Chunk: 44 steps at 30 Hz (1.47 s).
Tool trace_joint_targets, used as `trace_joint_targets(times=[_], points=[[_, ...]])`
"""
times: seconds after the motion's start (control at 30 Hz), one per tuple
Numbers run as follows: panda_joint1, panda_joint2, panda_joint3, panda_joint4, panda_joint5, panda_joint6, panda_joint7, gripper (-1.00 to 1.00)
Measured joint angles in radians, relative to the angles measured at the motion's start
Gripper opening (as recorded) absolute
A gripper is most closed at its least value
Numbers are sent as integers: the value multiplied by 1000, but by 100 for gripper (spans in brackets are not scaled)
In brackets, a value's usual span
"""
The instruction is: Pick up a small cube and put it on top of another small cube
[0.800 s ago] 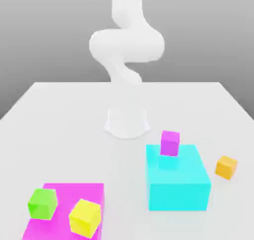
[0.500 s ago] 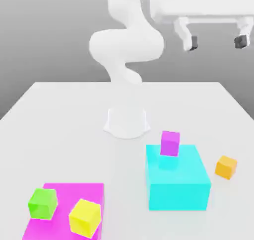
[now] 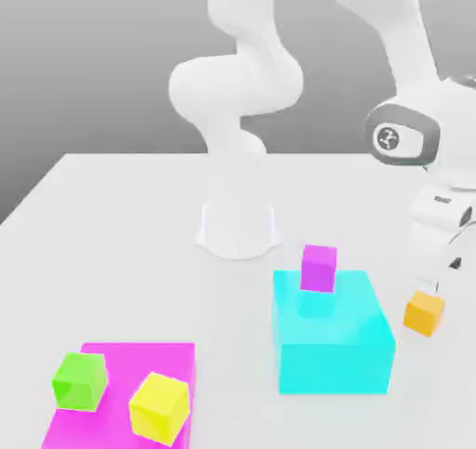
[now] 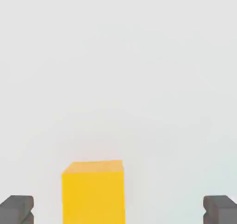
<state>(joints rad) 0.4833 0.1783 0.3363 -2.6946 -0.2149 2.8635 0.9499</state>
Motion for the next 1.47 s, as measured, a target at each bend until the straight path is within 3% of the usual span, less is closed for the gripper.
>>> trace_joint_targets(times=[0.13,0.17,0.4,0.63,0.8,1.0,1.13,1.27,1.3,1.47], points=[[120,144,-146,31,-133,108,102,0],[142,166,-172,36,-149,126,115,-100],[143,166,-172,36,-149,126,115,-100],[27,-37,-25,-6,69,-29,-36,-100],[-123,-73,-149,100,81,-140,-150,-100],[-410,-105,-305,252,92,-302,-321,-100],[-571,-100,-371,330,191,-411,-426,-100],[-613,-16,-377,342,230,-349,-477,-100],[-614,14,-377,338,232,-315,-479,100],[-614,14,-377,338,232,-315,-479,100]])
